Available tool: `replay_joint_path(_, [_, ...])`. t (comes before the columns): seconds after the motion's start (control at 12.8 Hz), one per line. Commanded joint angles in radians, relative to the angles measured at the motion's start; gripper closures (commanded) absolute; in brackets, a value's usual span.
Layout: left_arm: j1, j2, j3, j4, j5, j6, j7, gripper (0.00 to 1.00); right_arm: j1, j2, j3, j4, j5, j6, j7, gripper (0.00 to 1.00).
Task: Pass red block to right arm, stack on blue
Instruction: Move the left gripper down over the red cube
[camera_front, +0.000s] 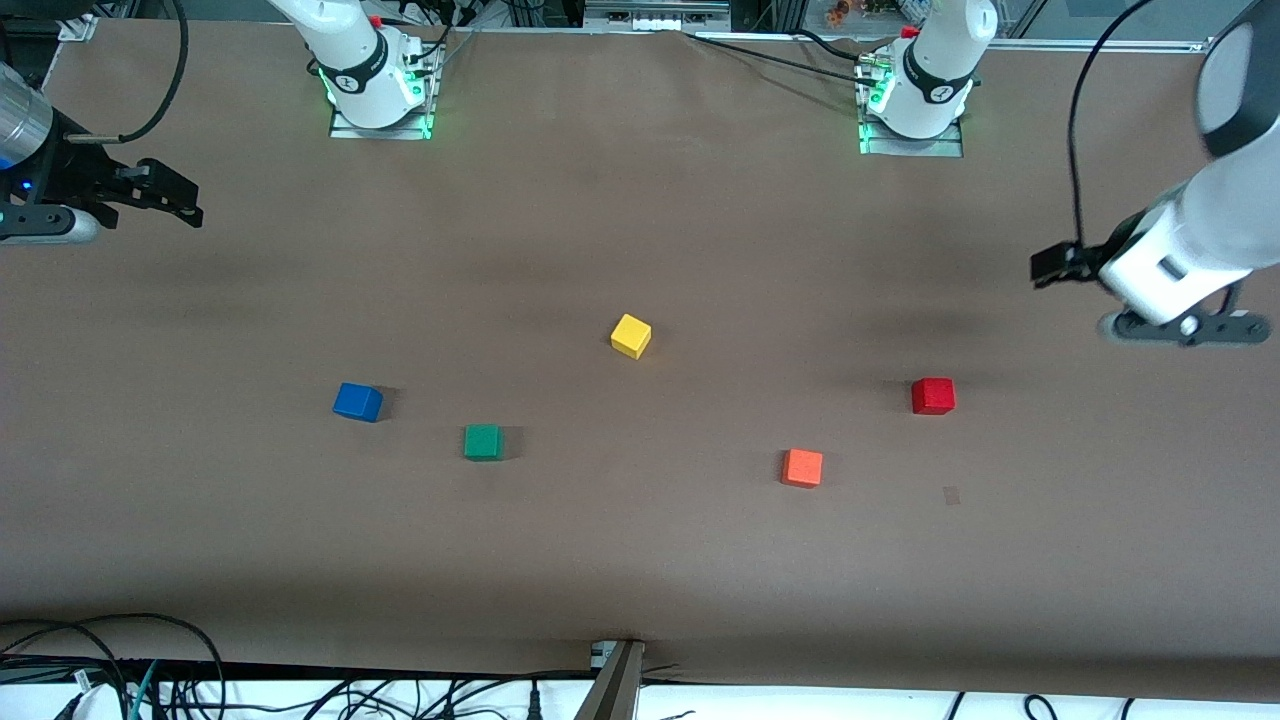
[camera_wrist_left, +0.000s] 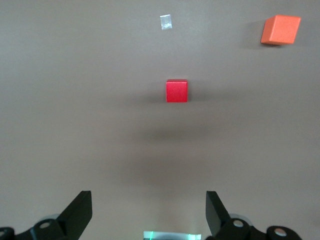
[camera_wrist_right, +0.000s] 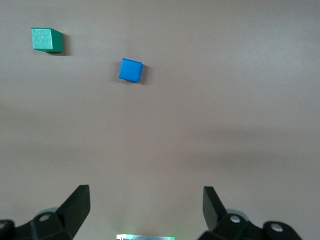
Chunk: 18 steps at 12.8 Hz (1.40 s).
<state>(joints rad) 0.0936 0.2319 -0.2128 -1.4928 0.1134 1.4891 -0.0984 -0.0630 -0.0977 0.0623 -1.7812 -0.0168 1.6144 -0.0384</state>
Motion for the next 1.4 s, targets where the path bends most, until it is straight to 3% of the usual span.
replay_joint_path(0.0, [-0.006, 0.049, -0.004, -0.088, -0.008, 0.141, -0.038, 0.0, -0.003, -0.016, 0.004, -0.001, 0.003, -0.022, 0.008, 0.0])
replay_joint_path(0.23, [0.001, 0.075, -0.004, -0.22, -0.009, 0.317, -0.086, 0.0, -0.003, -0.016, 0.005, -0.001, 0.003, -0.025, 0.009, 0.0])
replay_joint_path(0.62, [0.012, 0.207, -0.002, -0.273, -0.009, 0.502, -0.086, 0.0, -0.003, -0.016, 0.004, -0.001, 0.003, -0.025, 0.006, 0.0])
replay_joint_path(0.86, [0.024, 0.198, 0.0, -0.423, -0.005, 0.69, -0.087, 0.0, -0.003, -0.016, 0.005, -0.001, 0.003, -0.03, 0.003, 0.0])
replay_joint_path(1.32, [0.043, 0.291, 0.006, -0.431, 0.005, 0.786, -0.084, 0.0, -0.003, -0.017, 0.005, -0.001, 0.003, -0.034, 0.005, 0.0])
